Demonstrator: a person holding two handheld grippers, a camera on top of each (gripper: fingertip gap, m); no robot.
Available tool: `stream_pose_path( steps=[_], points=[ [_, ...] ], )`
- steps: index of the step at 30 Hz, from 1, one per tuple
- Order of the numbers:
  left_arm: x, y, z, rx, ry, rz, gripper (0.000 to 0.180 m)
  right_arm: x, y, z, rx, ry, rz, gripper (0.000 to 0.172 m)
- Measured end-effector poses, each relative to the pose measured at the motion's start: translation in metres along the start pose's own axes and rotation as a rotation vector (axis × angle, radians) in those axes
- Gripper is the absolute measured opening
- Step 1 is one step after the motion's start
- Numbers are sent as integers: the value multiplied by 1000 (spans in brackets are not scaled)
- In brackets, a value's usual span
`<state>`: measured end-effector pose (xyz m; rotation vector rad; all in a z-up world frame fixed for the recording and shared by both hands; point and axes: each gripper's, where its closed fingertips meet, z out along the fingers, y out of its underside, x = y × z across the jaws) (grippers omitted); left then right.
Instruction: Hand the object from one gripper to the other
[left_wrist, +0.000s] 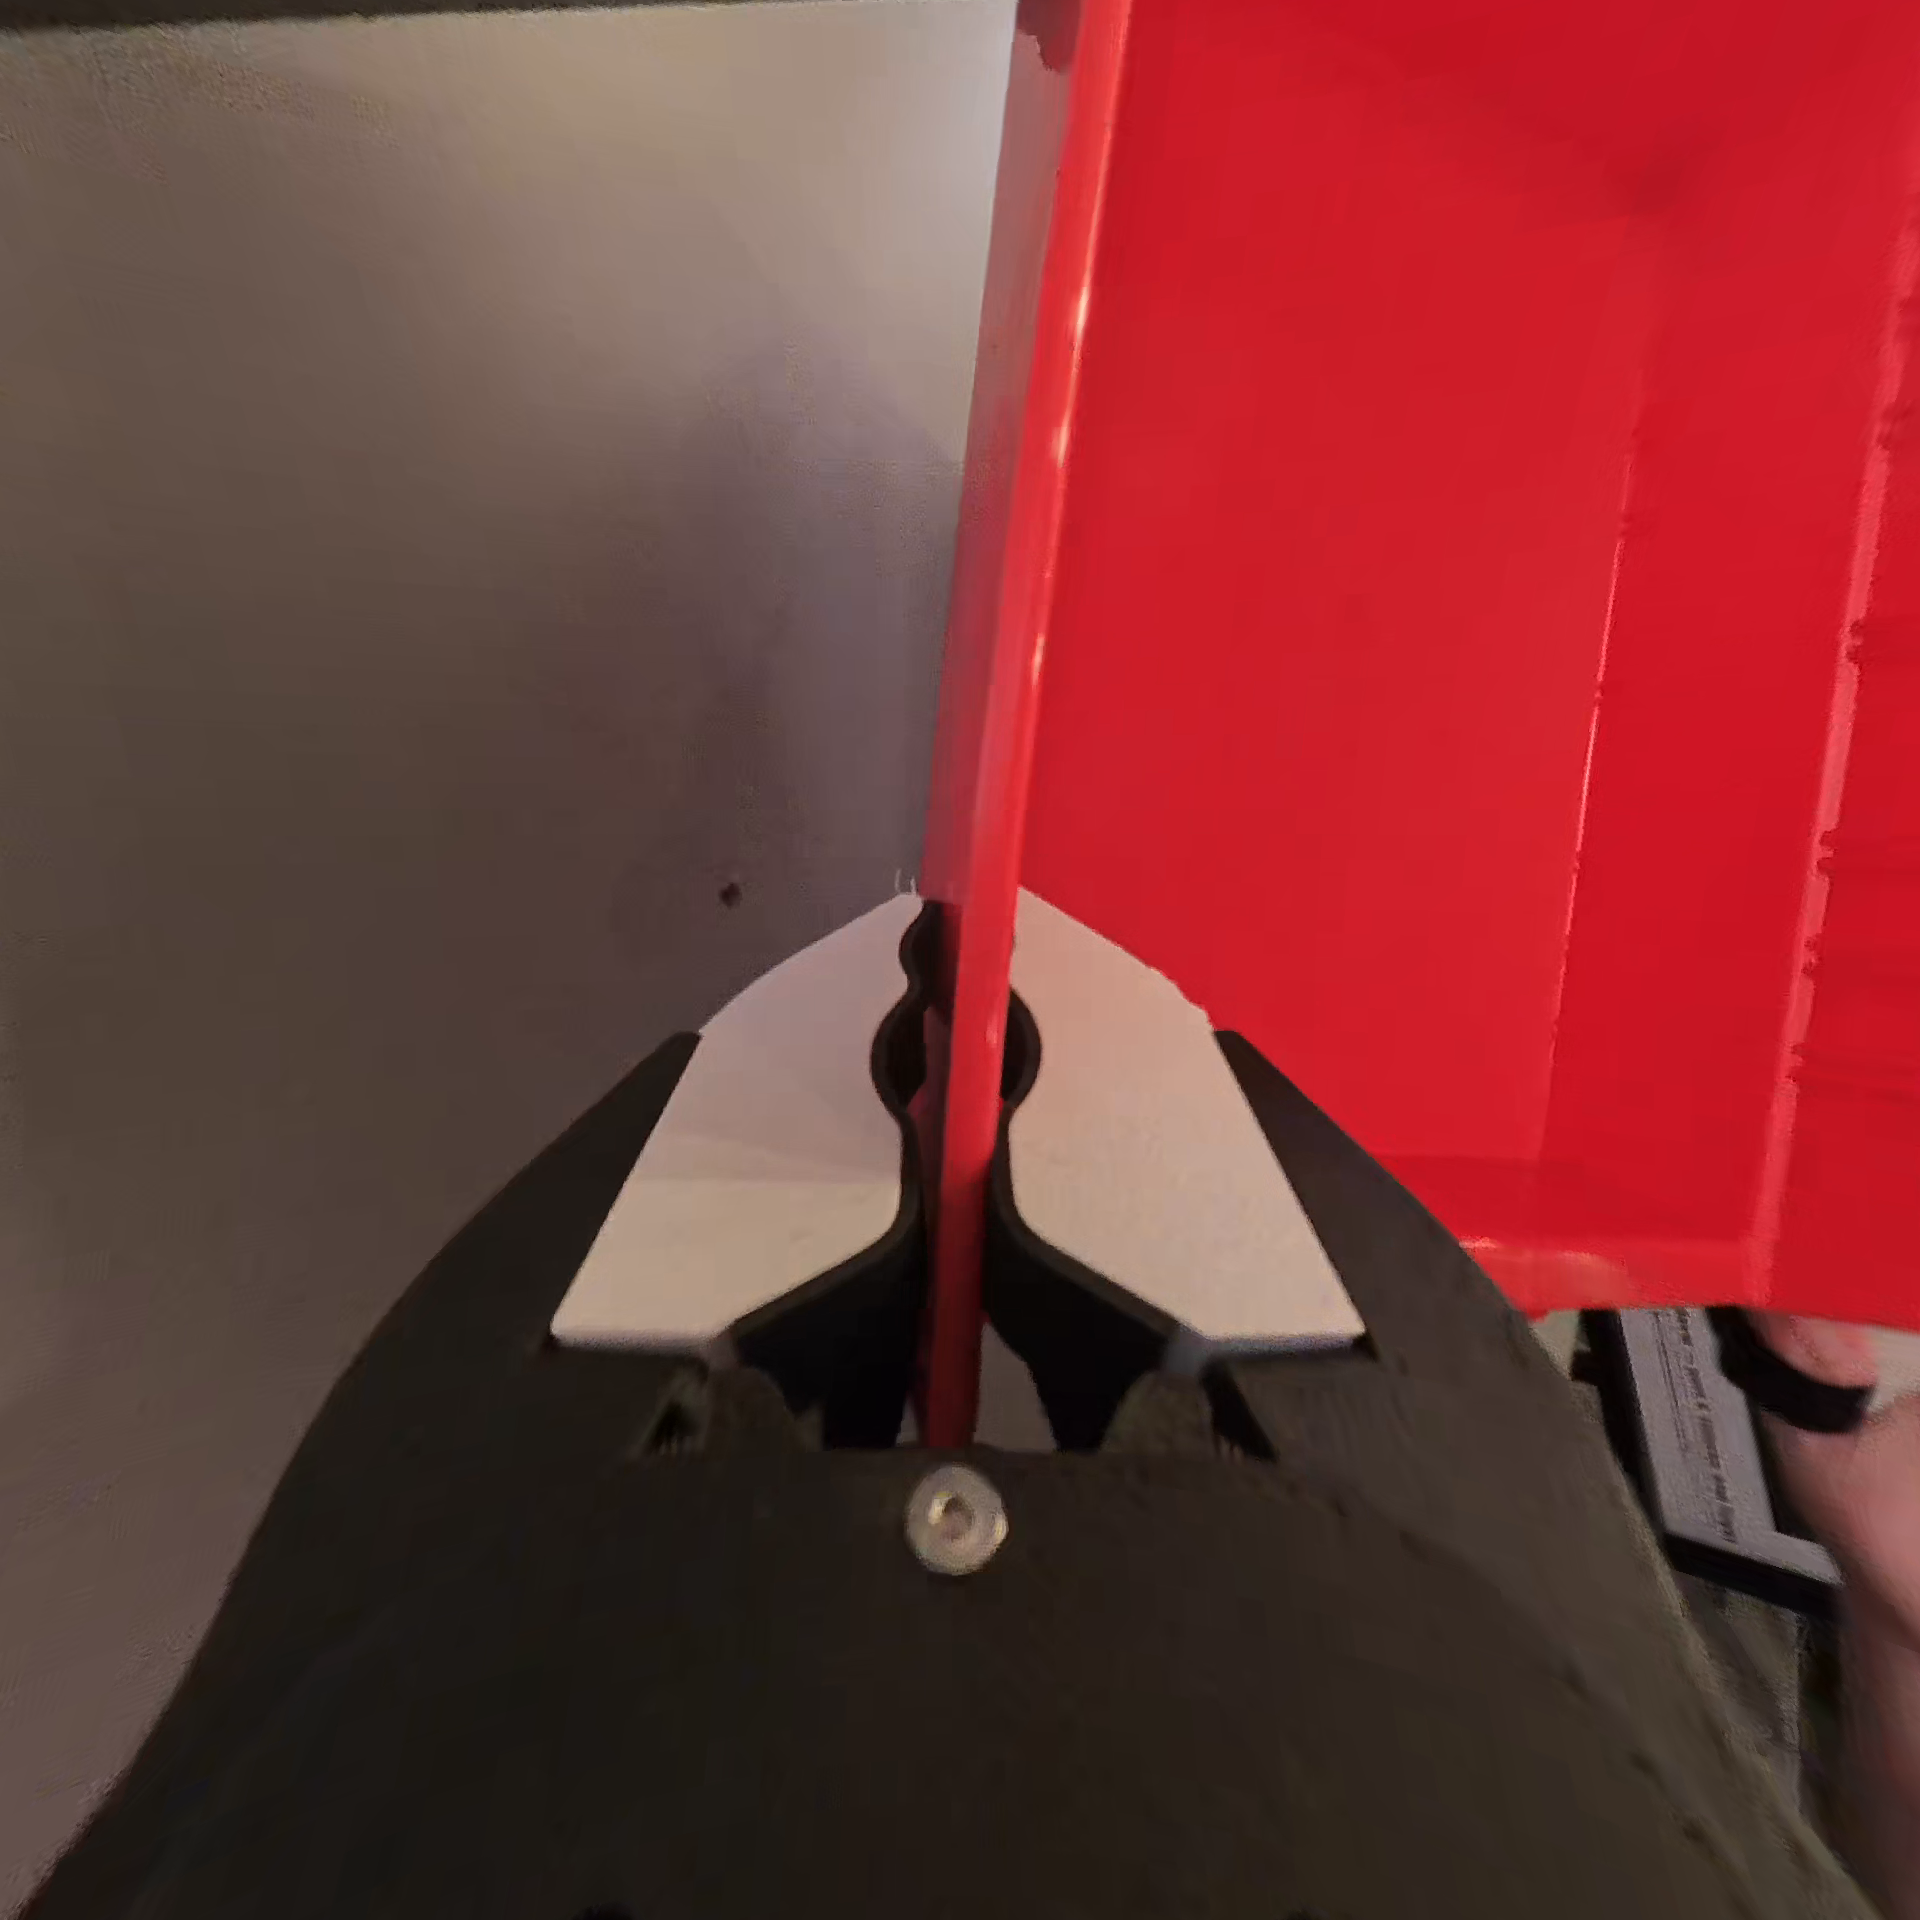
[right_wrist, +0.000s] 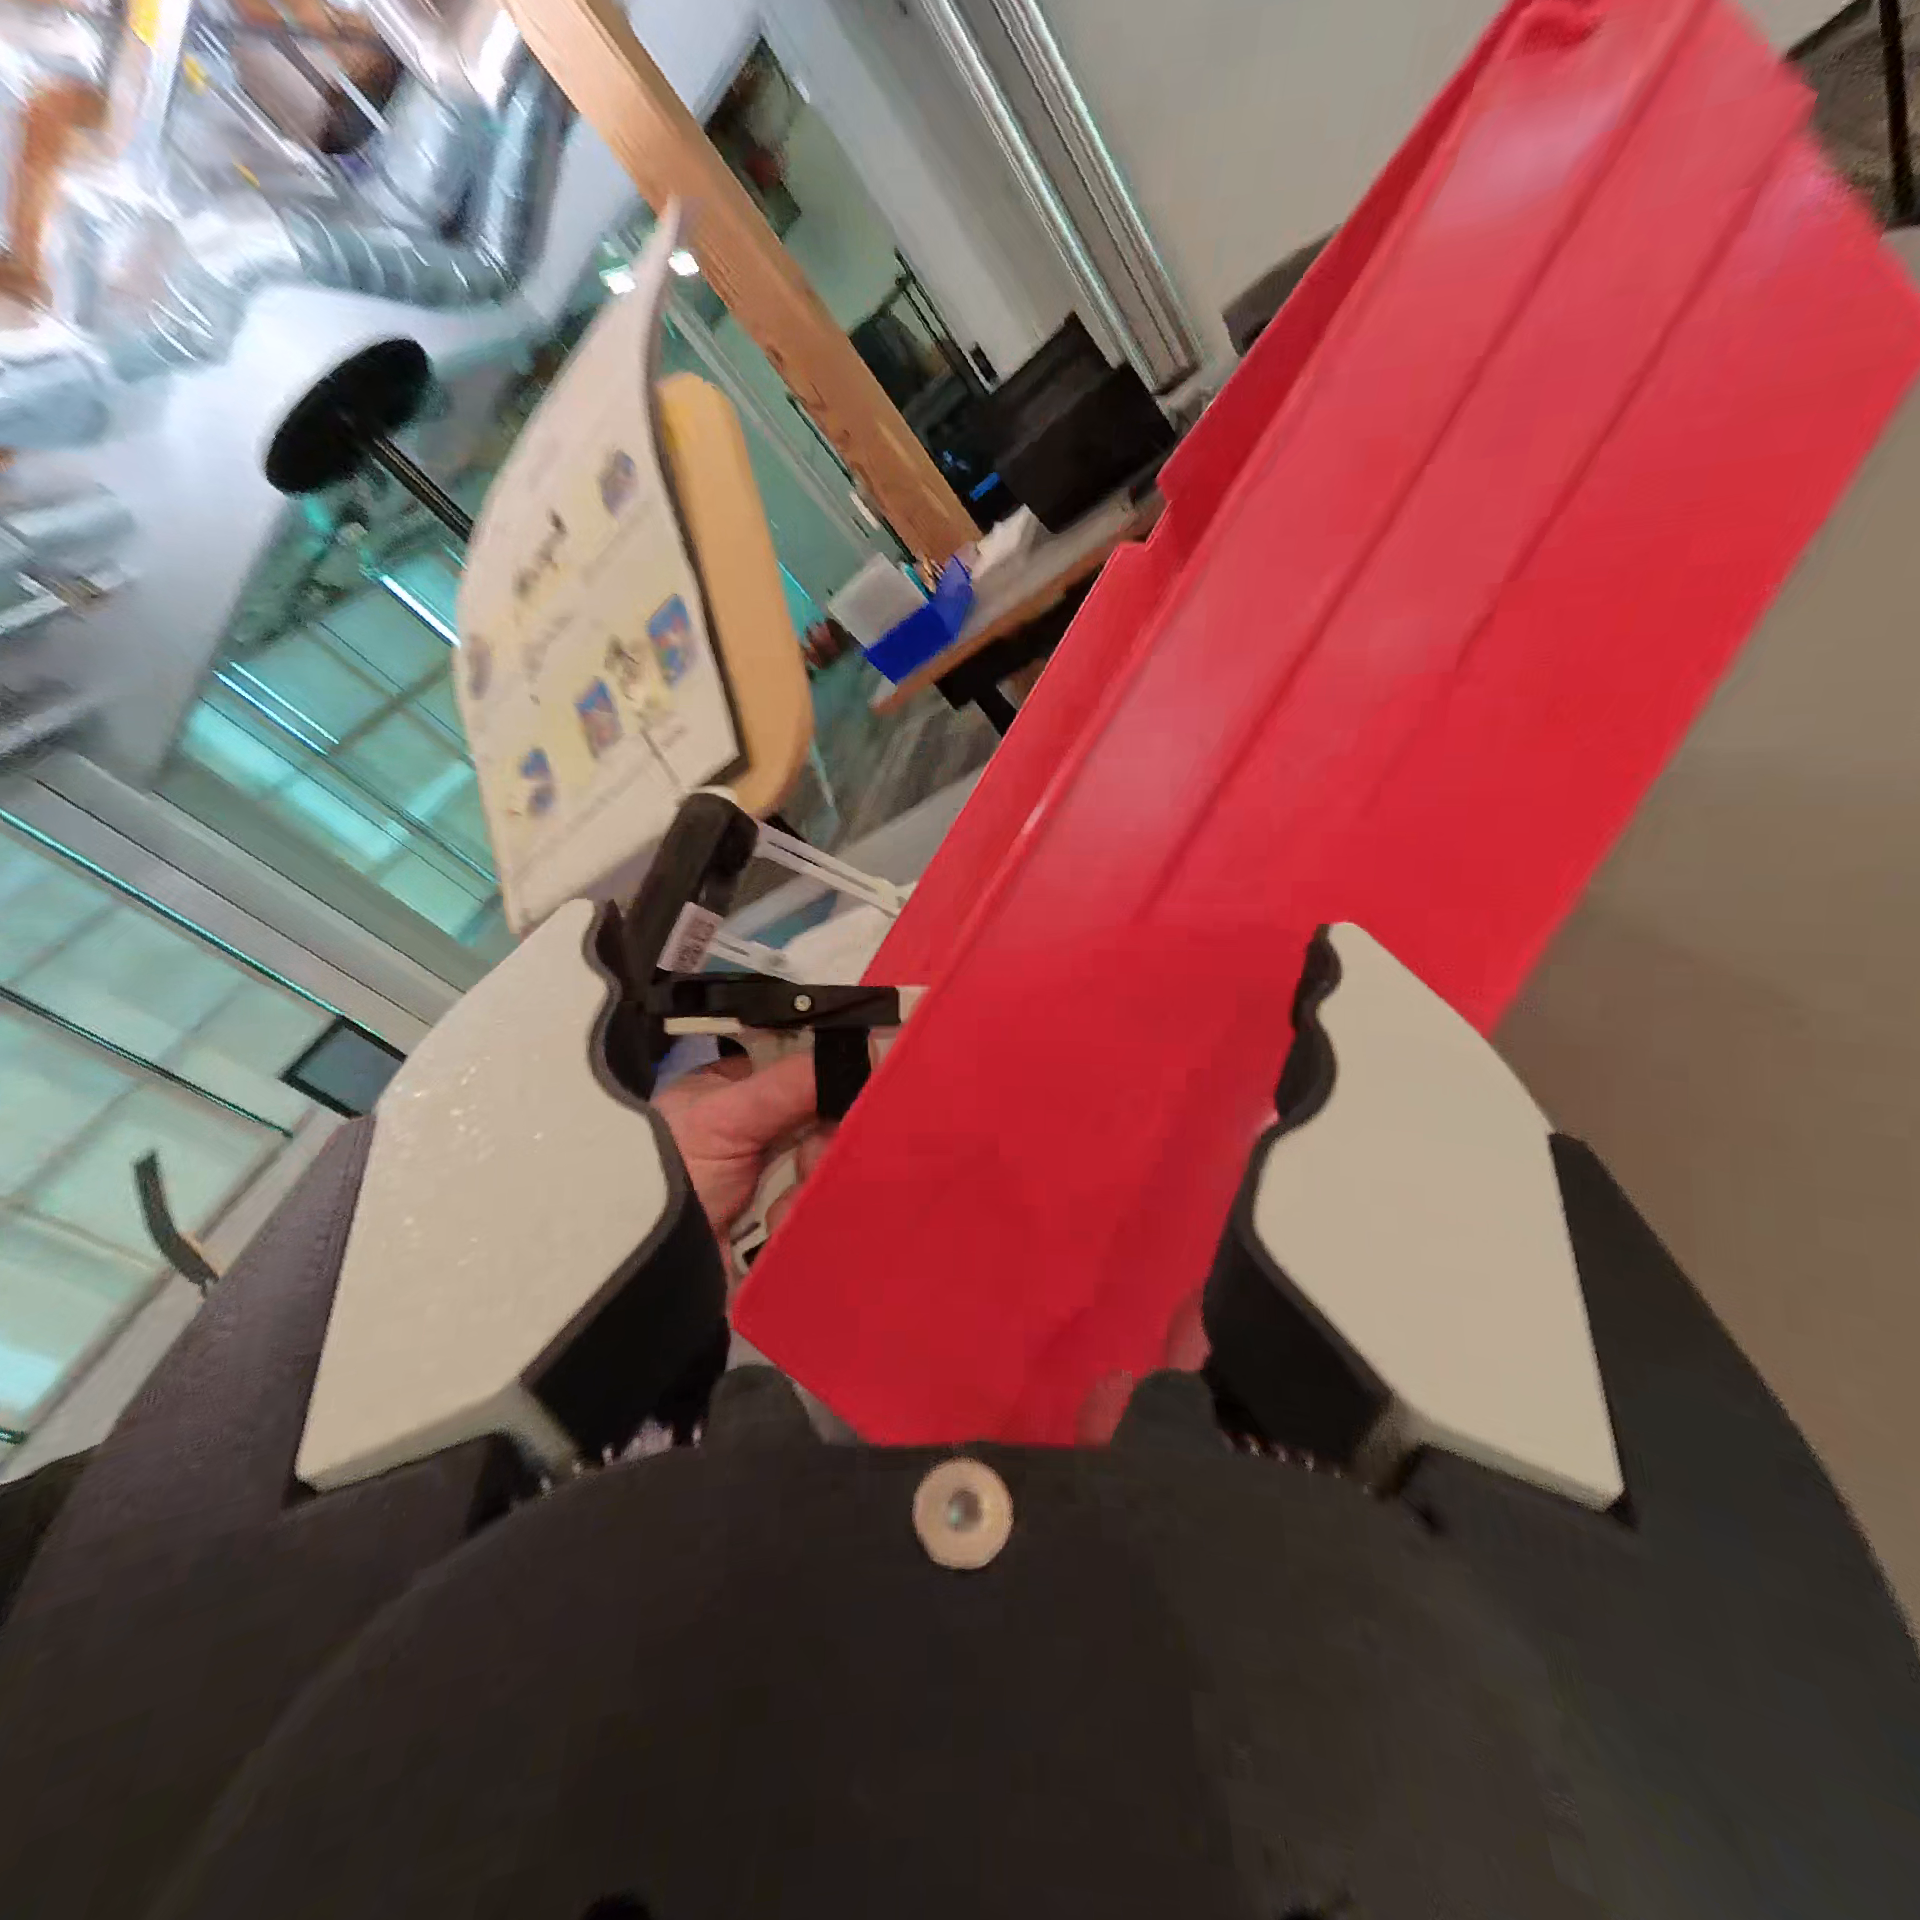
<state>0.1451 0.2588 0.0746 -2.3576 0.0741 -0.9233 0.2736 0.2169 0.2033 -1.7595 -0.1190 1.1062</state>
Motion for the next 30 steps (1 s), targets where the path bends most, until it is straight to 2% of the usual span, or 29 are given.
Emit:
stream_pose_path(
  steps=[4,6,10,13,17,19,21,24,26,28,30],
  points=[
    [-4,-24,15,52,-19,-77,20,38,-2,35,-47,50,5,124],
    [1,-32,22,83,2,-139,34,62,-6,49,-87,69,11,131],
    [26,-46,36,127,44,-188,69,110,-27,74,-152,74,0,122],
    [47,-56,49,145,110,-213,83,151,-51,85,-169,64,30,102],
    [75,-62,67,110,219,-266,117,186,-69,98,-222,34,30,103],
    [87,-65,67,107,290,-281,116,193,-83,98,-215,47,7,116],
    [93,-62,60,95,338,-308,116,198,-99,87,-202,147,-78,119],
    [95,-44,36,65,348,-262,118,183,-121,62,-175,288,-298,136],
    [94,-24,11,39,334,-190,124,142,-115,53,-221,243,-374,136],
    [85,0,-21,28,296,-108,127,86,-85,55,-326,134,-454,139],
    [61,25,-52,23,203,-34,132,33,-30,62,-508,17,-523,145]
  ],
)
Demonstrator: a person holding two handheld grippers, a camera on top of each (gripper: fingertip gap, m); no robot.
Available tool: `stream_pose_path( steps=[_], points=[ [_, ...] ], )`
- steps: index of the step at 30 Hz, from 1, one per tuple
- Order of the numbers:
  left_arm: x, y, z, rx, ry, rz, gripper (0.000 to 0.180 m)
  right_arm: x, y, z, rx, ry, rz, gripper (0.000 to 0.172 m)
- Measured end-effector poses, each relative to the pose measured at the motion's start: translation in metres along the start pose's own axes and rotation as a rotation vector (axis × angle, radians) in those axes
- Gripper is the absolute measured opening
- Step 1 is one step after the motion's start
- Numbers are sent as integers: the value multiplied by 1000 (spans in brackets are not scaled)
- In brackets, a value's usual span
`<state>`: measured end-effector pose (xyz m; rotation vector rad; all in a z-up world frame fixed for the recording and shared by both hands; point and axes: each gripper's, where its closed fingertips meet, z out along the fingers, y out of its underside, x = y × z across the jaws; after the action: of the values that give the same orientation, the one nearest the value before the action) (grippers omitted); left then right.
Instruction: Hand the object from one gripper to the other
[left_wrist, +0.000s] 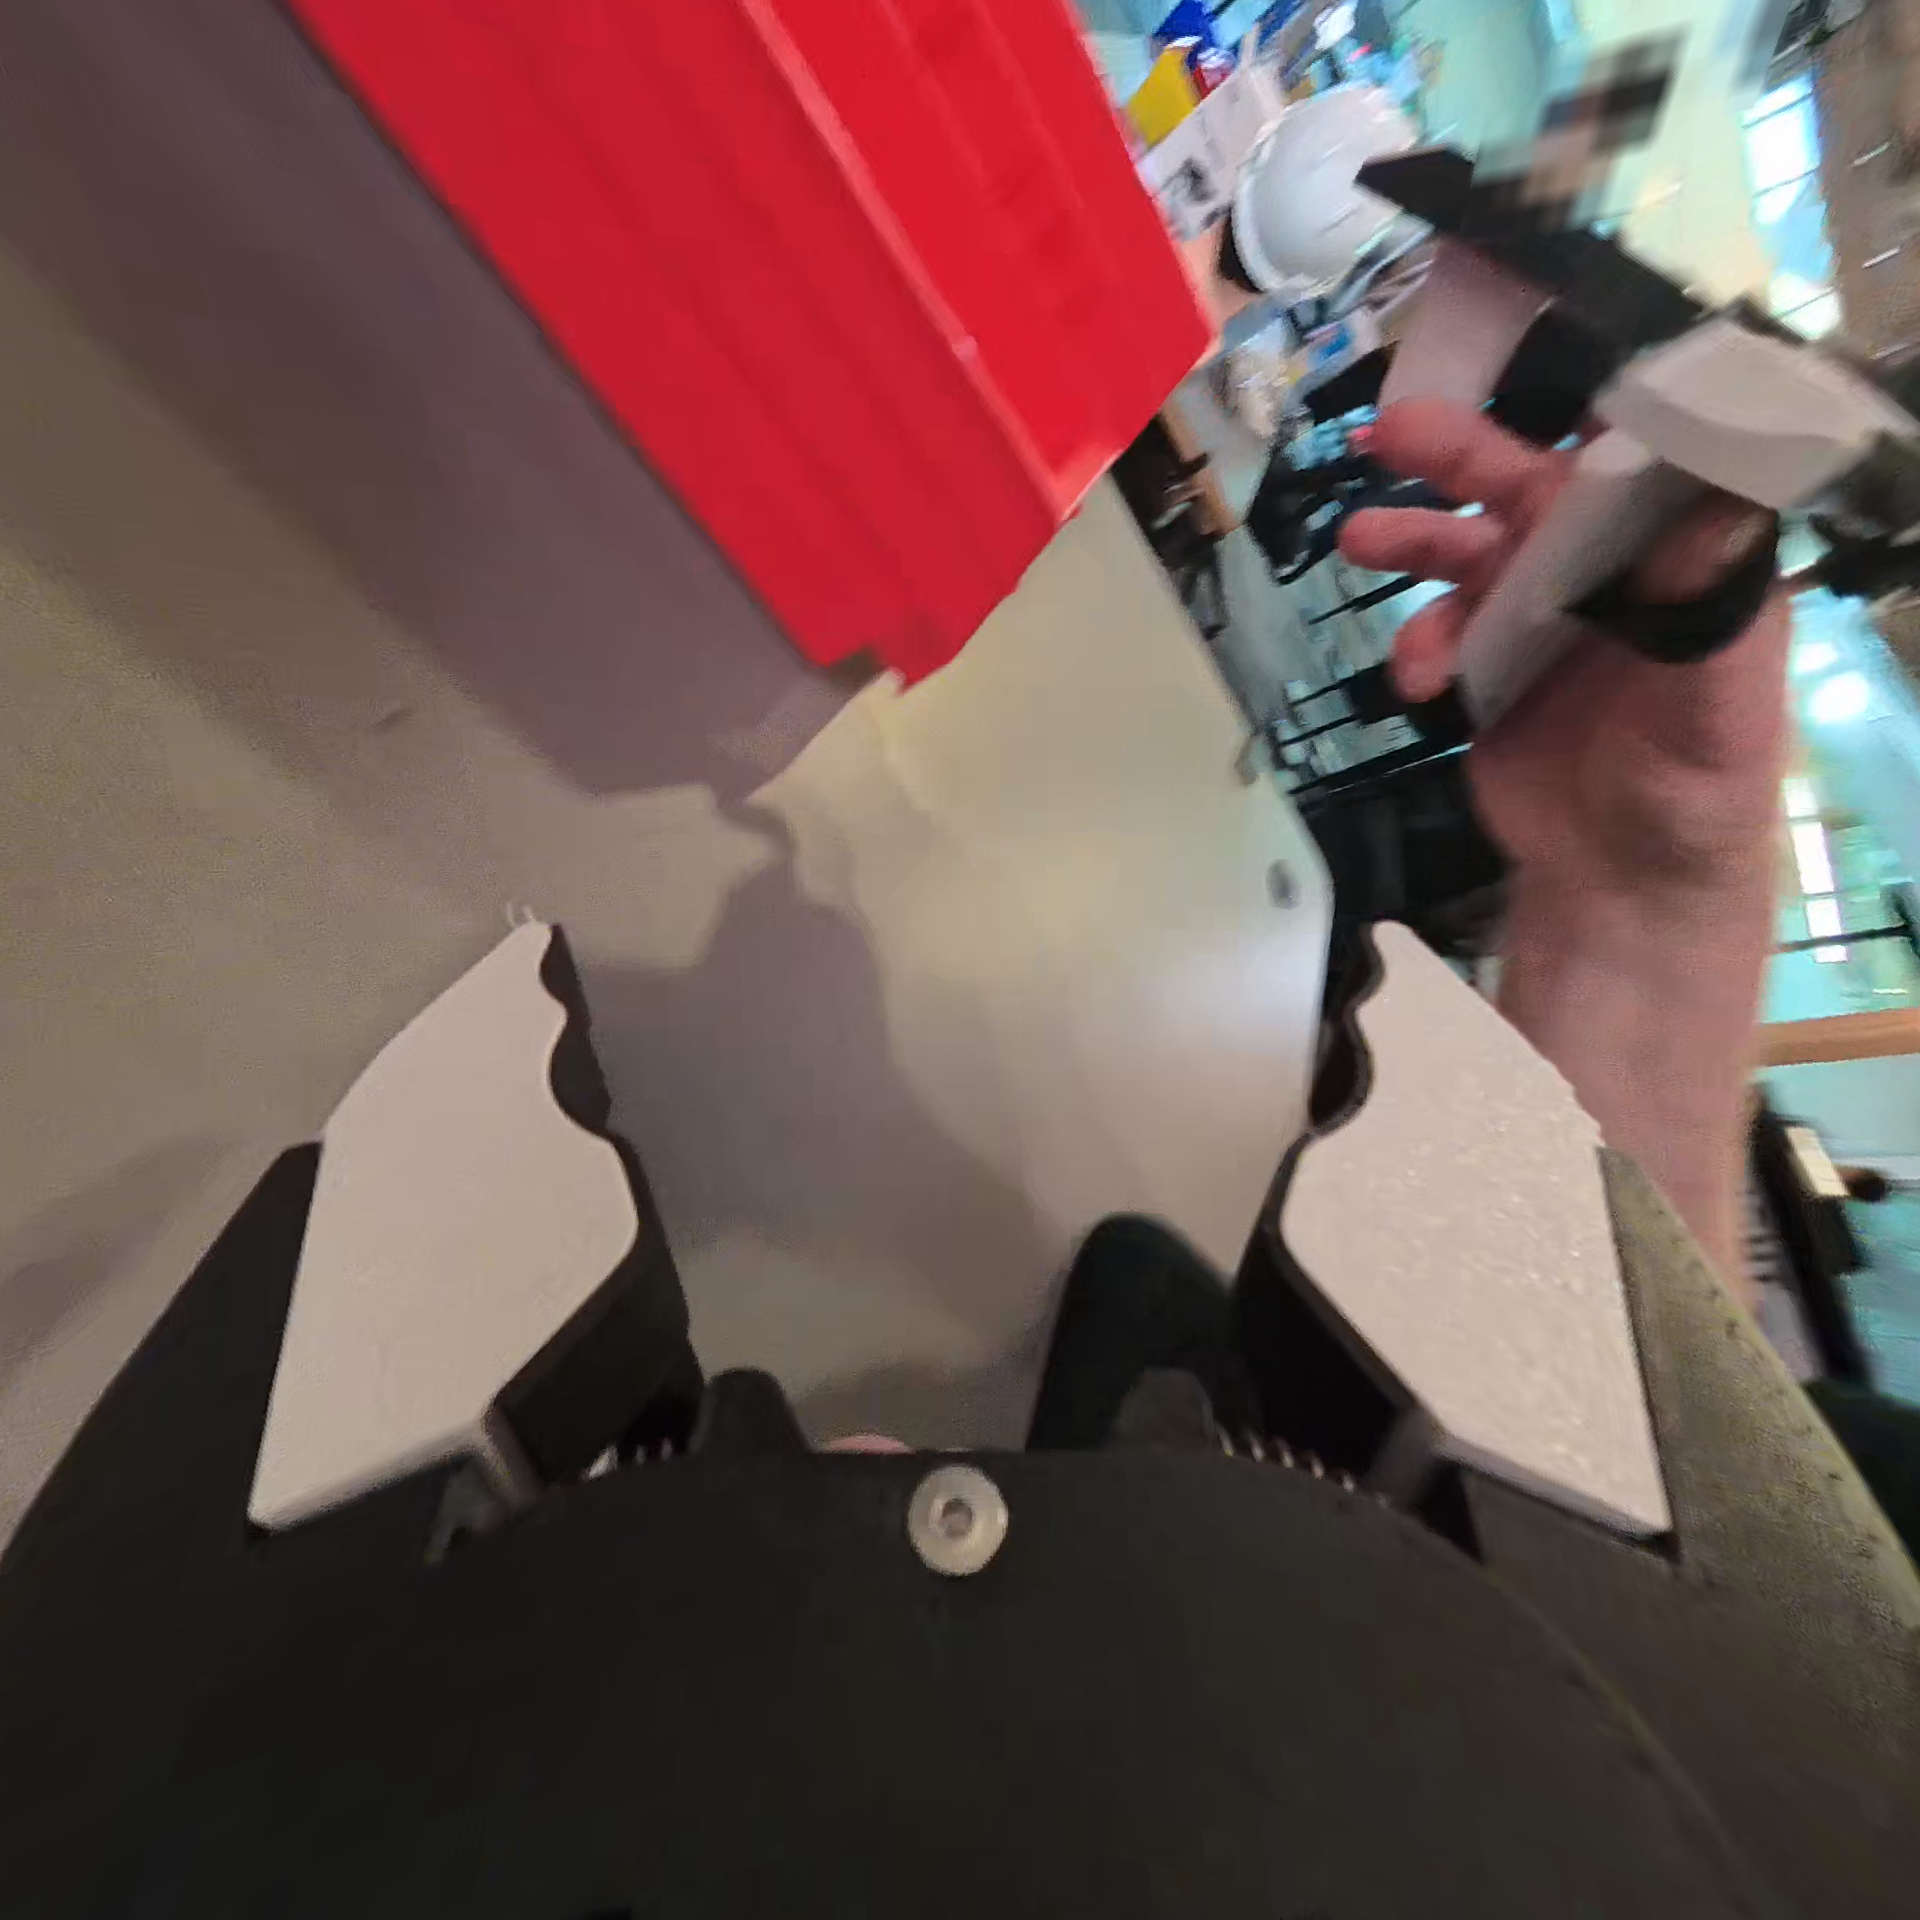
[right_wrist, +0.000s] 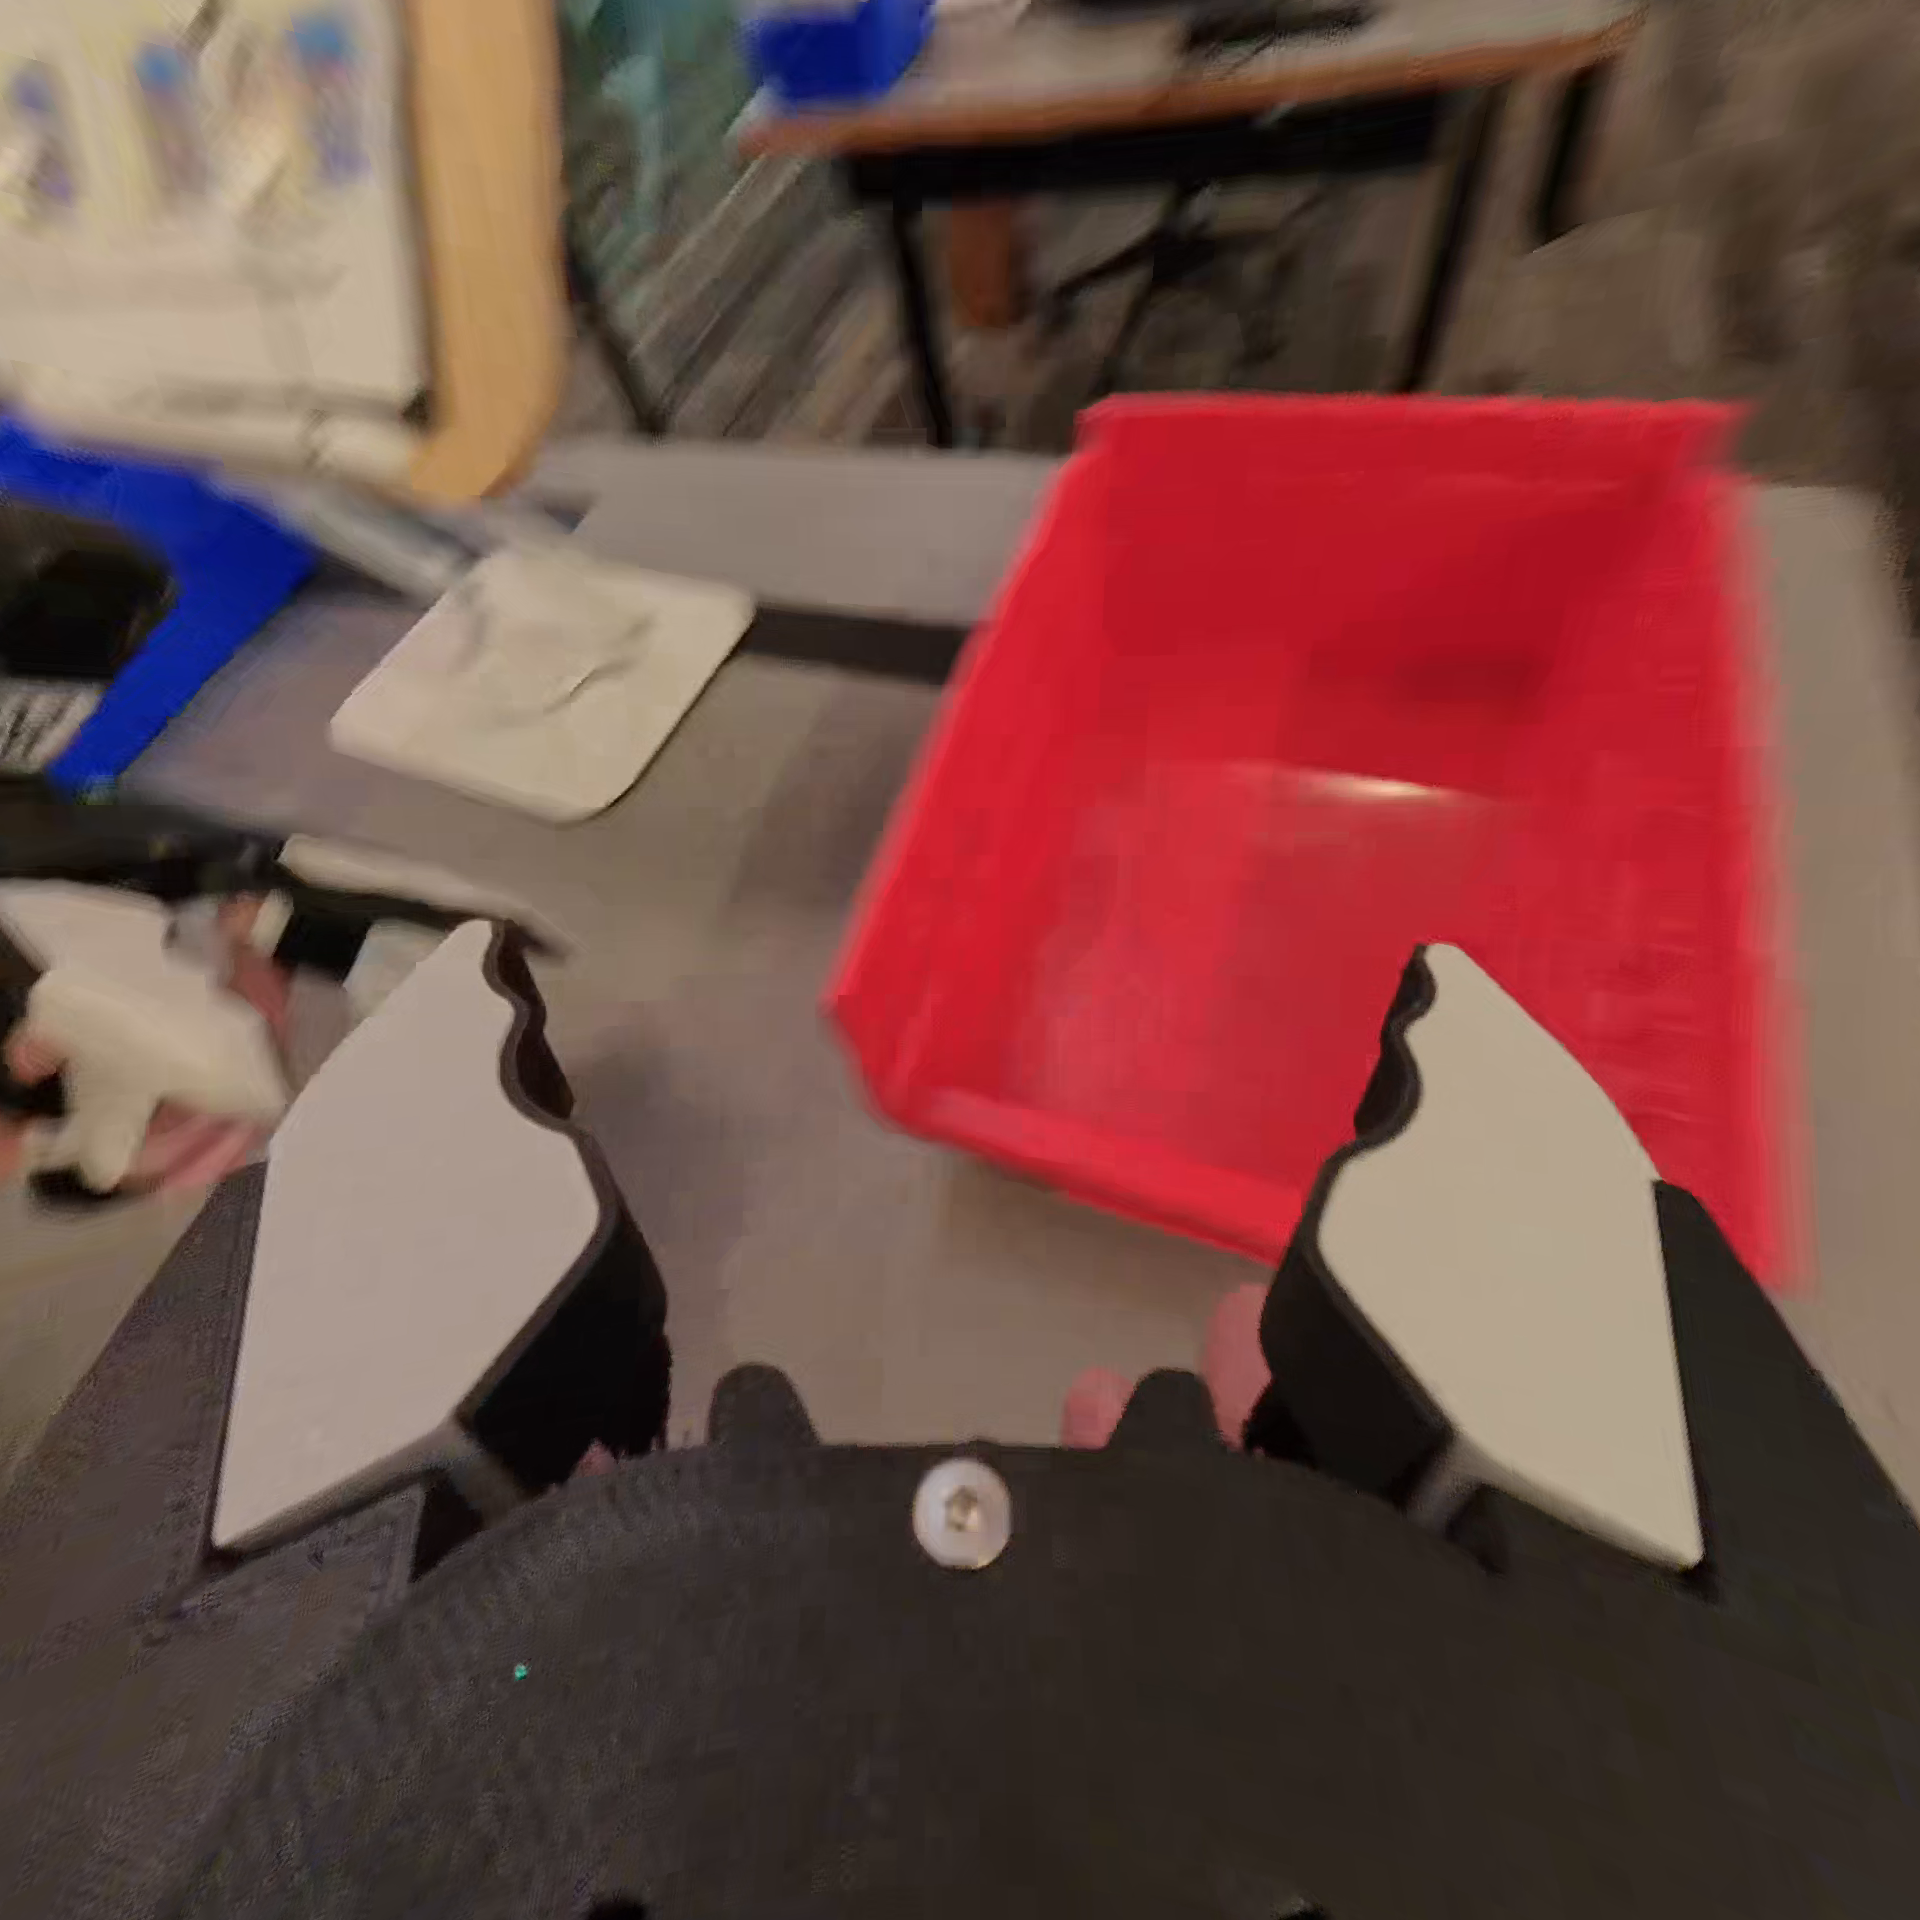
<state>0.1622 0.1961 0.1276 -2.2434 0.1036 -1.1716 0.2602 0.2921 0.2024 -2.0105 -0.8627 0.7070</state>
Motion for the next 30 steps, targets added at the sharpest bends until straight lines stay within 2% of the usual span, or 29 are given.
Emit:
stream_pose_path(
  steps=[2,5,7,9,14,17,19,22,26,30],
  points=[
    [-29,20,-39,1,-144,79,143,-66,17,26,-97,-114,-108,145],
    [-76,43,-100,15,-369,190,147,-151,38,70,-114,-257,-173,145],
    [-106,64,-136,-8,-494,206,147,-191,56,99,-126,-310,-190,145],
    [-126,90,-163,-47,-552,147,147,-216,74,124,-166,-307,-202,145],
    [-167,122,-217,1,-719,99,147,-227,114,167,-207,-182,-216,145],
    [-188,122,-231,5,-833,202,143,-225,141,186,-306,-110,-251,145],
    [-197,118,-236,11,-912,203,134,-216,137,194,-311,0,-295,144],
    [-197,117,-235,12,-912,199,136,-224,139,194,-310,-22,-288,129],
    [-196,118,-235,16,-913,201,135,-221,142,184,-298,11,-301,138],
    [-192,123,-237,25,-919,209,129,-220,154,176,-343,-48,-281,145]
  ],
)
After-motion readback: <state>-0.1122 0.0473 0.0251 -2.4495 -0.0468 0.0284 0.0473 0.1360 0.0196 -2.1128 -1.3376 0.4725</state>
